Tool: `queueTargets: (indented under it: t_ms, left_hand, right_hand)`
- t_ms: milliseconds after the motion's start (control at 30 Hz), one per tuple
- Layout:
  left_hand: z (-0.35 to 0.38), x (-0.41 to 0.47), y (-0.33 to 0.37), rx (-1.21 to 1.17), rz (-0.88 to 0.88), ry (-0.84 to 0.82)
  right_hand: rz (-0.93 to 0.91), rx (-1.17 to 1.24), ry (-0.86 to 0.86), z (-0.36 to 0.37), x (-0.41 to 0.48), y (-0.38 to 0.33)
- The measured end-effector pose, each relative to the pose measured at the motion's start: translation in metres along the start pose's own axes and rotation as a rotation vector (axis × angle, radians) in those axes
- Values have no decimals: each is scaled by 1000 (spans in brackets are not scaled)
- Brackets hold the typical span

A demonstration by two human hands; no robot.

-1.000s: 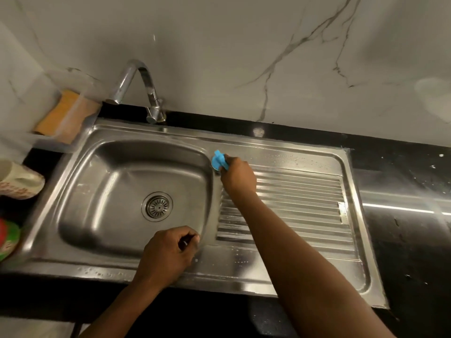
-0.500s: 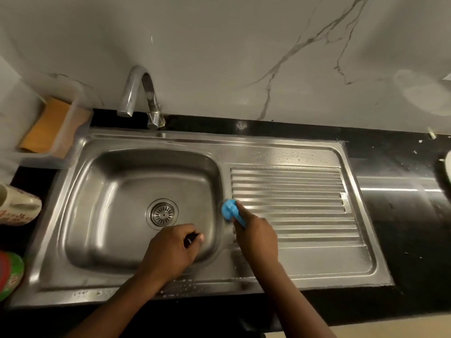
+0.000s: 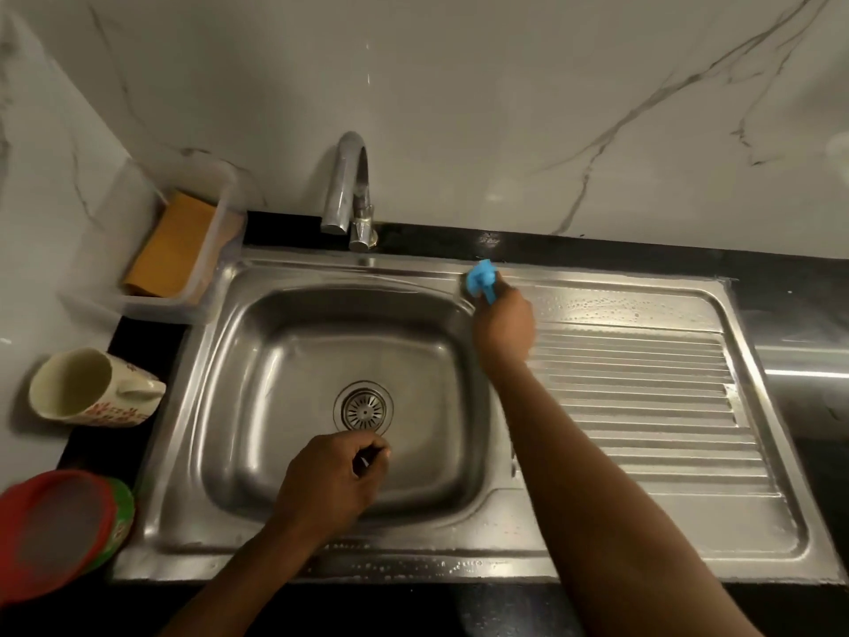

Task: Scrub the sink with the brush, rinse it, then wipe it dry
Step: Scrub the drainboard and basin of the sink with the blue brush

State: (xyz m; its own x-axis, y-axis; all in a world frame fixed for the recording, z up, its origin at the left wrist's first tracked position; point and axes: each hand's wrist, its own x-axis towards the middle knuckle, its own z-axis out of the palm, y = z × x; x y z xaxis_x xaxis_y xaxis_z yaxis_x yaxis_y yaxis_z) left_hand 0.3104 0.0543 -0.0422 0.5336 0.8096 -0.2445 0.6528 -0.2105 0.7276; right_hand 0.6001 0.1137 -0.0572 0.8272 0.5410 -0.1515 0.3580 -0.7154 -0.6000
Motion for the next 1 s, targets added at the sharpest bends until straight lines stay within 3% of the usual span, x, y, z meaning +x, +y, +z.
queueTargets:
  t_ms: [200,367,467,633,700,867,1000]
  left_hand:
    - [-15,2,-15,17,-29,3]
    - [-24,9,-20,-2,5,23]
    - [-24,12,-22,-28,19,11]
    - [-28,9,-29,-31,32,-4]
    - [-29,6,-31,-24,24,-5]
    - [-30,1,-35,-13,1,-36]
    - [-29,2,-34,23,1,-50]
  right_hand:
    - [-262,-37,-223,76,-53,-75]
    - [-455,-208,-174,77,-40,-60]
    - [-375,-171,-72,49,-17,-15]
    - [54,91,143,2,12,18]
    - [126,158,176,5,9,11]
    - [59,262,74,55,-28,-34]
    - [-174,138,-121,85,-44,-62]
